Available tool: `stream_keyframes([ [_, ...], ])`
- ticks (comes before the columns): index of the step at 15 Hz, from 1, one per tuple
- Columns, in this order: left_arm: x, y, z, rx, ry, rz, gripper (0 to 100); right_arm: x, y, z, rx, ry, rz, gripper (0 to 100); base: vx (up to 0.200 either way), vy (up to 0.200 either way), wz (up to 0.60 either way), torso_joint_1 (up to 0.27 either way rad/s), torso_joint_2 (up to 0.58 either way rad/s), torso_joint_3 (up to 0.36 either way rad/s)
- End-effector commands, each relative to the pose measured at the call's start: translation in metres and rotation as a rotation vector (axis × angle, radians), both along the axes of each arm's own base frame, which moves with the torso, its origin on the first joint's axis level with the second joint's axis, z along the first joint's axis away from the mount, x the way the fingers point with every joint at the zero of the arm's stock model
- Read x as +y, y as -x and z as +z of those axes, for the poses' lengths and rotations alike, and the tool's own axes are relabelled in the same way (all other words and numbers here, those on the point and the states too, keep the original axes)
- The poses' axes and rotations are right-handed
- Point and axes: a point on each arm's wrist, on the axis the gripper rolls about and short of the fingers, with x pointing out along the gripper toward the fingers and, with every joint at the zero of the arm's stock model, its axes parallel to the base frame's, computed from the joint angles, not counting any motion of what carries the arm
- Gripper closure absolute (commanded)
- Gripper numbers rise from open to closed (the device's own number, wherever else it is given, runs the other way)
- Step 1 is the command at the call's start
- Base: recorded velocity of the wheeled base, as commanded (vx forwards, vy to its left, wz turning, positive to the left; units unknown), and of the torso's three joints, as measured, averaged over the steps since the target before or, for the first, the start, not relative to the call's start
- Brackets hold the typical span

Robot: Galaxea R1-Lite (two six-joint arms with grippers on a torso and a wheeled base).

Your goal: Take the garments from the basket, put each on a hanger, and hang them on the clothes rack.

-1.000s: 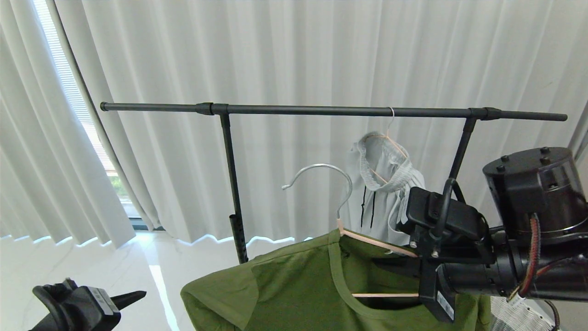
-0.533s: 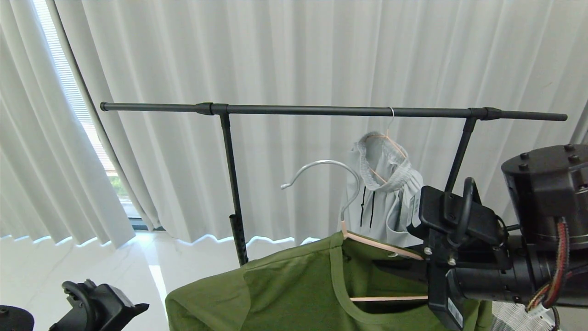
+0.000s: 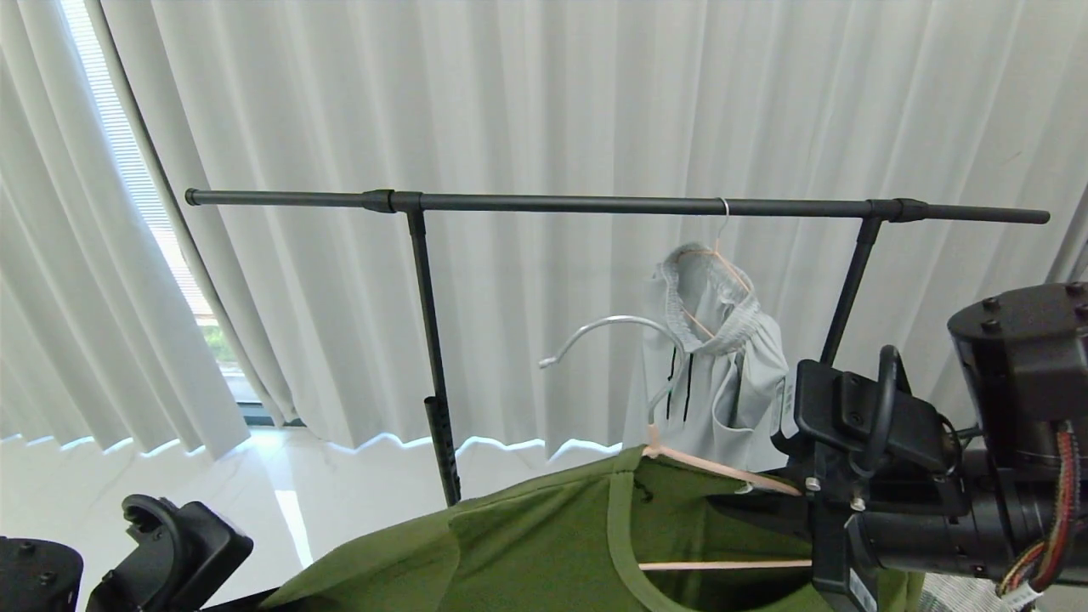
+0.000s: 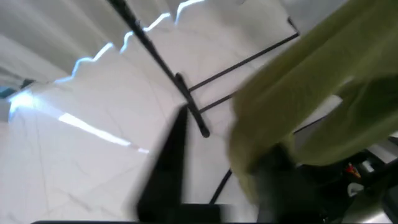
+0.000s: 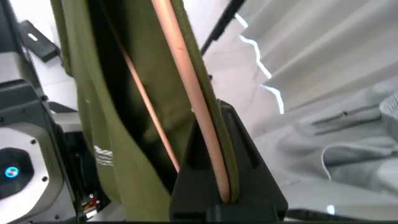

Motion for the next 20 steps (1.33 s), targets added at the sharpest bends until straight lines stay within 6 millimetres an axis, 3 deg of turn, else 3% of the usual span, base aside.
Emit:
stream_keyframes([
  [1,0.012,-0.004,-0.001,0.006,-0.007,0.122,100,-0.010,0.000,0.000,0.003,0.005,-0.028,100,0.000,0.000,0.00,0.000,0.00,0.000],
  [3,0.022,-0.006,-0.003,0.013,-0.012,0.212,100,-0.019,-0.001,0.001,0.008,0.011,-0.062,100,0.000,0.000,0.00,0.000,0.00,0.000],
  [9,0.023,-0.005,-0.006,0.020,-0.065,0.184,100,-0.024,-0.005,0.002,0.001,0.005,-0.094,100,0.000,0.000,0.00,0.000,0.00,0.000],
  [10,0.022,-0.005,-0.005,0.012,-0.067,0.178,0,-0.025,-0.005,0.001,0.001,0.007,-0.101,100,0.000,0.000,0.00,0.000,0.00,0.000],
  [14,0.015,-0.002,0.011,-0.083,-0.025,0.100,0,-0.034,-0.015,0.000,-0.023,0.045,-0.231,100,0.000,0.000,0.00,0.000,0.00,0.000],
  [20,0.010,-0.003,0.026,-0.159,-0.001,0.065,0,-0.077,-0.025,-0.009,0.091,0.161,-0.622,100,0.000,0.000,0.00,0.000,0.00,0.000],
])
